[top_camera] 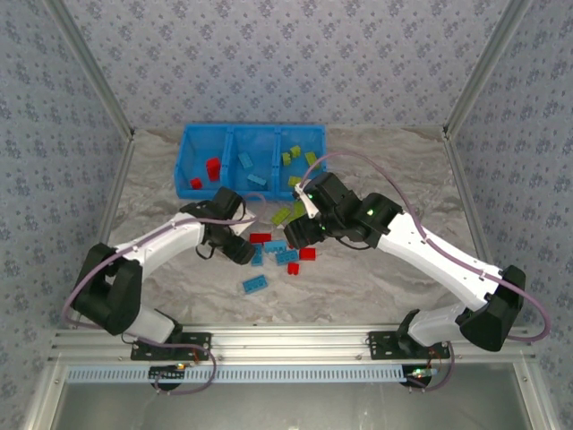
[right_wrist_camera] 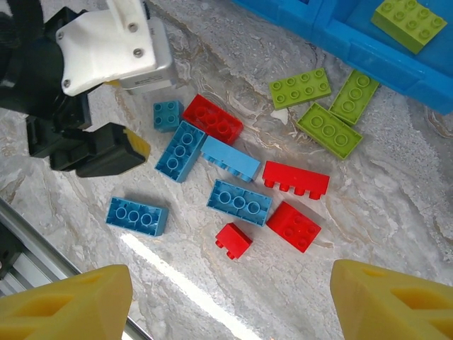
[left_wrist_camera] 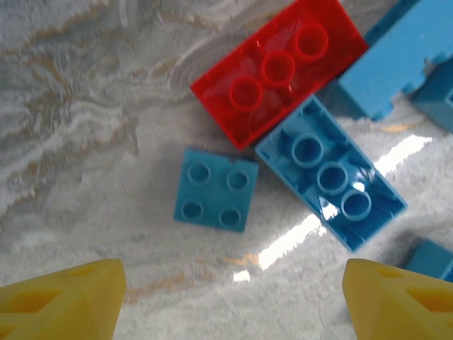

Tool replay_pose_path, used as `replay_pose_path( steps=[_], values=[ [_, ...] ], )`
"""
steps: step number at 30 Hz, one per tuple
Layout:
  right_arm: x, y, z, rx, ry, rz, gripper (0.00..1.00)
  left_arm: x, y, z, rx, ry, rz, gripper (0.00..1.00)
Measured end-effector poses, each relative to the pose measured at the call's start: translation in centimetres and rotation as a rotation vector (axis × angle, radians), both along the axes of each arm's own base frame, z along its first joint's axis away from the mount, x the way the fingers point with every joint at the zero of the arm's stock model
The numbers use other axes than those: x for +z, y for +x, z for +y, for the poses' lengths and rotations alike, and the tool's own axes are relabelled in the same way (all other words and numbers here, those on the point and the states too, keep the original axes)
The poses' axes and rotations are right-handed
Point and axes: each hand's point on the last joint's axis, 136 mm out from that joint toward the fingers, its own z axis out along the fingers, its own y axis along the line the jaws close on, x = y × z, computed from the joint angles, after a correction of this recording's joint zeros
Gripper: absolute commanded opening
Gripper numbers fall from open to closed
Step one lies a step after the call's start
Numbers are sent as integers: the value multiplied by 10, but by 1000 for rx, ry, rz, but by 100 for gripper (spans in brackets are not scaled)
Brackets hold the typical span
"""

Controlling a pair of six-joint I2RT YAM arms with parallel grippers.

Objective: Sort the legos into containers by color

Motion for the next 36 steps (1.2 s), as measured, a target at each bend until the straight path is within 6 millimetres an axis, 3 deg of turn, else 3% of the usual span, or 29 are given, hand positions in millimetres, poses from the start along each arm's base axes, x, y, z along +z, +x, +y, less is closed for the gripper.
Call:
replay_pose_path(
  steps=[11,19,23,26,30,34,36],
  values=[
    [10,-4,-10,-13,2,-21,77,-43,15,-1,-42,81,34,60],
    [13,-4,-12,-21,8,-29,78,-45,17,-2,-49,83,32,33],
    [12,-6,-9,-7,18,-16,78,-40,18,-6,-42,61,20,30],
    [12,-10,-5,14,42,0,79,-14,22,-10,-22,5,-41,27],
    [16,-12,-3,18,84,-13,82,58,43,-22,40,-145,-248,25],
    [26,-9,-1,8,123,-41,82,116,91,-35,128,-220,-426,23],
    [28,-8,-1,1,132,-46,82,128,124,-39,184,-230,-462,26]
  ],
)
